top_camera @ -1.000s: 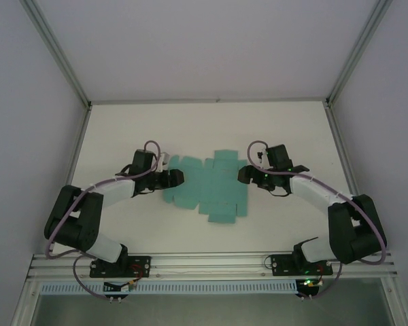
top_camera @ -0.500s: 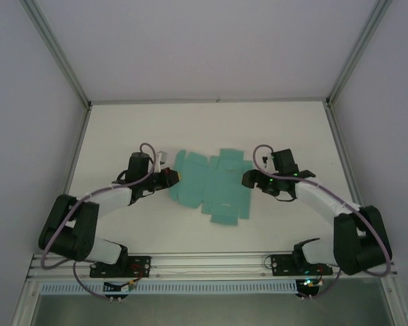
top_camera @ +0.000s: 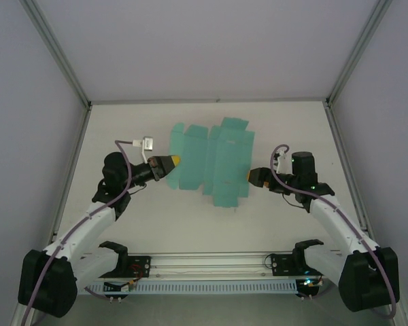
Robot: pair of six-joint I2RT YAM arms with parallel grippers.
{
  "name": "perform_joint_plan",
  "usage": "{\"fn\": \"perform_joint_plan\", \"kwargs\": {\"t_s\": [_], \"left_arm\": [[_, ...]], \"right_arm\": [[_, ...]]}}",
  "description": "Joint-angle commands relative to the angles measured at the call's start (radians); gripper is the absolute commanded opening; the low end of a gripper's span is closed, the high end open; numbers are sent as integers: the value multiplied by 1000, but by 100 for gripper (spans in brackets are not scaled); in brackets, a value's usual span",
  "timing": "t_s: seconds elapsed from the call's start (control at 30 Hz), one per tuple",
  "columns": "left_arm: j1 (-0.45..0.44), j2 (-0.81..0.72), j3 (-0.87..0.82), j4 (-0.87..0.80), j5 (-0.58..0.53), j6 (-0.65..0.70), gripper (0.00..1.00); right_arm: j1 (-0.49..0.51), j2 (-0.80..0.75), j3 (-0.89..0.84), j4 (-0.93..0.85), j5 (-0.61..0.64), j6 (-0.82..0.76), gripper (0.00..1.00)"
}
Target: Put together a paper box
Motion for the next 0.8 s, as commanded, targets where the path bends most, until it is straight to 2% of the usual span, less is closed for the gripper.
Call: {"fn": "perform_joint_plan", "kwargs": {"t_s": [0.0,0.1,0.27,0.37,0.5,0.73,0.77], "left_arm": [[5,-64,-9,105,57,-104,0],[4,-114,7,35,43,-85,0],[4,-169,3,-40,13,-56,0],[3,-185,-5,-57,1,-51,0],[4,-191,-9,-70,-15,-46,0],[4,-203,-12,-150,-92,-12,0],[5,-205,-12,-169,-96,-2,10]], "right_arm": [[-14,-5,4,55,-67,-34,79],[-24,11,5,96,-88,-35,77],[-26,5,2,193,-172,-7,47],[-25,-20,-7,247,-231,3,36],[-25,-41,-7,279,-314,11,31],[-25,-53,34,140,-267,-49,0],[-25,-51,42,123,-255,-58,0]]}}
